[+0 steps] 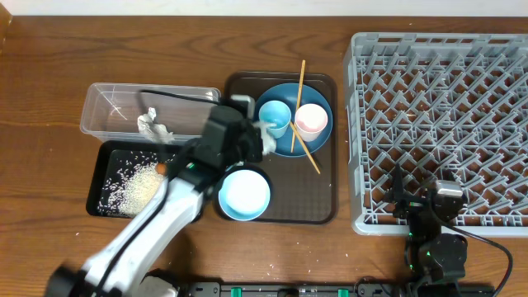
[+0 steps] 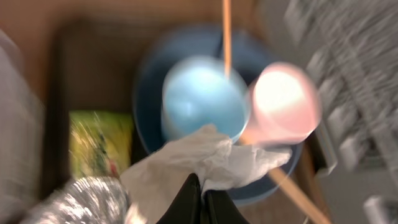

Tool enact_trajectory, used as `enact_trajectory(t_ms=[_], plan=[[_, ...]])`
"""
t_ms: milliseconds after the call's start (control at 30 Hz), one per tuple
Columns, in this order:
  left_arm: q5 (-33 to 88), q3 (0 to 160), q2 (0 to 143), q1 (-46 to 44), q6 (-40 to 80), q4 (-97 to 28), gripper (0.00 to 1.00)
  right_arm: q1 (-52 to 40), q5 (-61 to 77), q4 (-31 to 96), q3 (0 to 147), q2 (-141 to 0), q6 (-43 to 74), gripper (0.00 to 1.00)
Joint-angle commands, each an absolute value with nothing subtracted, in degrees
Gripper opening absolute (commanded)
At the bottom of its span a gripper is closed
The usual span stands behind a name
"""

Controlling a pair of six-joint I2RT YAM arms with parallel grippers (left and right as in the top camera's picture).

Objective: Sort waste into correct bins and load items into the dishwasher rack
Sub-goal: 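Carry the tissue to the clear bin and release it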

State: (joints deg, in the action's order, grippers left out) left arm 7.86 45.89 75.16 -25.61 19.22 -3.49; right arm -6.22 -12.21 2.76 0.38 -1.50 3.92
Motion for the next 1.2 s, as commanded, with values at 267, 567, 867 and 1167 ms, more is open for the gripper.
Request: enact_trajectory(t_ms=[267,567,867,1167], plan=[[-27.9,46.2,66.3,-24.5,18.7,-2.6,0.06,-6.9,-12.2,3.0,0.3,-1.5,4.2,0.99],[-27.5,46.2,79.8,-16.9,19.0,3.0,0.06,-6.9,-12.2,3.0,0.3,-1.5,4.2,0.99],[-27.5,46.2,84.1,-14.0,20.9,3.6,0.27,-6.9,-12.2,3.0,0.3,-1.5,4.2,0.99],[-25.2,46.2,80.8,-15.0,20.8,-0.3,0.77,-6.9,-12.2,3.0,0.3,-1.5,4.2,0.99]])
